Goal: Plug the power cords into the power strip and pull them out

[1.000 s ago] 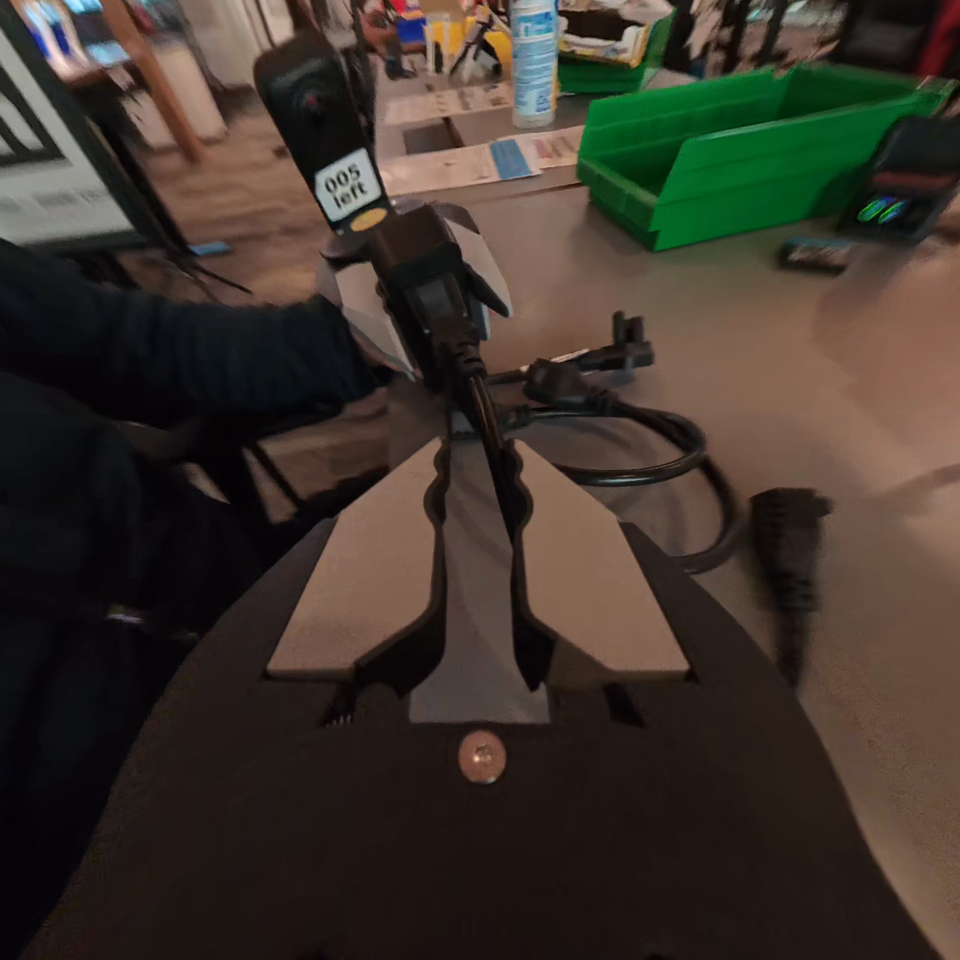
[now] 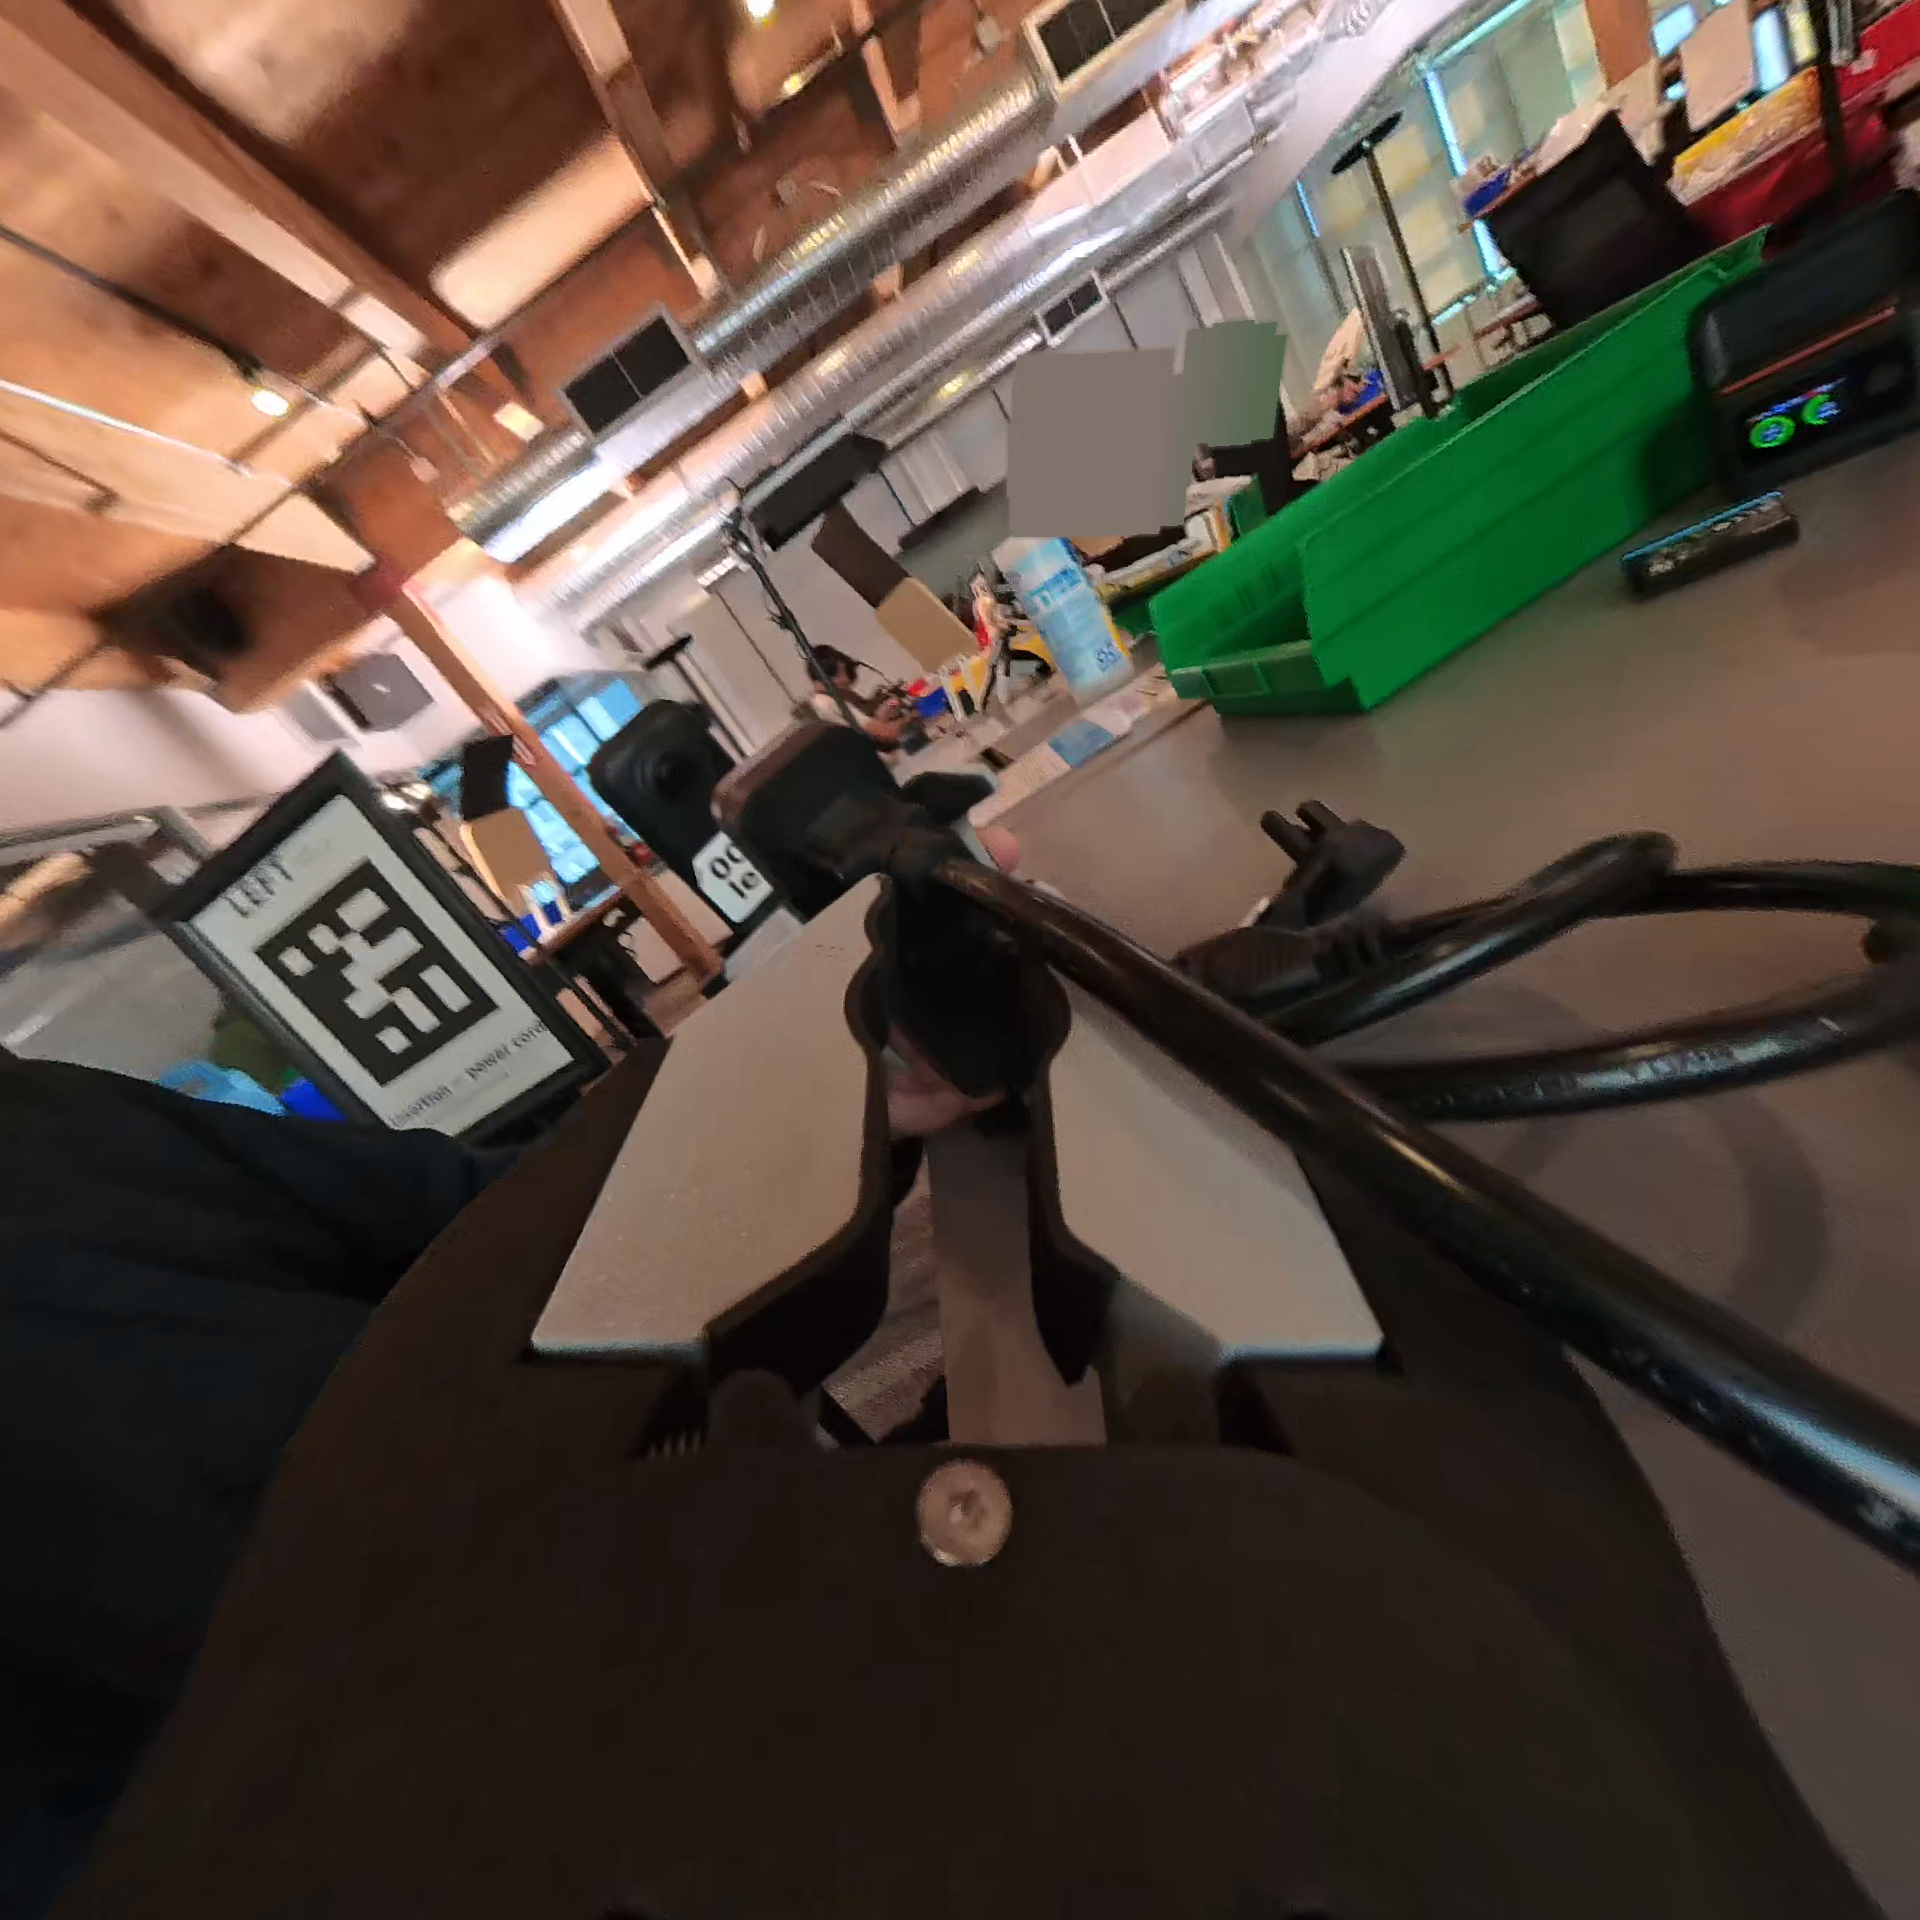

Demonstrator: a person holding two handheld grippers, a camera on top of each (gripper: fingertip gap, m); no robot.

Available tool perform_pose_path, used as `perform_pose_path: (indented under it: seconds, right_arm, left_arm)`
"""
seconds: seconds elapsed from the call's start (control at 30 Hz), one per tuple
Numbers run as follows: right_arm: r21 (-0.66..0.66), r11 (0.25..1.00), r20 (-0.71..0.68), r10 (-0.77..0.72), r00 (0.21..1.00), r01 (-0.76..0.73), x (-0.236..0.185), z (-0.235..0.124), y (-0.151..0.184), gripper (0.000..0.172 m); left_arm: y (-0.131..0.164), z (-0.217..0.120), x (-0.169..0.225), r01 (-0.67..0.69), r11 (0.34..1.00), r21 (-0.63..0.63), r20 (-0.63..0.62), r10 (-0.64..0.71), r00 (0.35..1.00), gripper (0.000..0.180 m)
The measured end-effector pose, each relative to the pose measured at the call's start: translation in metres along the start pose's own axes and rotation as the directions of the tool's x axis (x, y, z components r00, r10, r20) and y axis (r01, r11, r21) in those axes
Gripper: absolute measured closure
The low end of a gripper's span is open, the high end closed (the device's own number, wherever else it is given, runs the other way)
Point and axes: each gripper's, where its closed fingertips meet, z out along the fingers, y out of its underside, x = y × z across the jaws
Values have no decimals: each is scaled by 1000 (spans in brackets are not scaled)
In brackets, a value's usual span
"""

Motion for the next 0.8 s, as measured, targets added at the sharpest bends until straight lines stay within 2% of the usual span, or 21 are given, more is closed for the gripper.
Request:
perform_pose_path:
  seconds: [0.1,0.2,0.33,0.47,0.57,0.7,0.8]
  right_arm:
    - [47,998,44,35,998,-37,-2,4,-4,152]
    - [43,999,67,6,998,-9,-5,4,-5,157]
    - [-55,984,4,-168,986,168,-11,6,-12,158]
    - [-183,916,-29,-369,929,358,-22,10,-18,157]
    - [-252,876,-26,-431,902,411,-26,8,-23,159]
    - [-321,853,-29,-443,896,411,-24,-7,-33,157]
    - [-403,816,1,-453,891,415,-25,-15,-31,158]
  left_arm:
    - [1,0,-1,30,1000,4,-14,-29,999,133]
    - [2,1,-1,49,999,-1,-24,-49,999,133]
    - [2,3,-1,19,1000,-6,-12,-19,1000,132]
    - [3,3,1,16,1000,-10,-21,-16,1000,132]
    - [5,5,3,-23,999,-29,-8,23,1000,132]
    - [3,3,6,-46,999,-13,-20,45,999,132]
    - [12,6,10,-90,992,-89,-40,87,995,128]
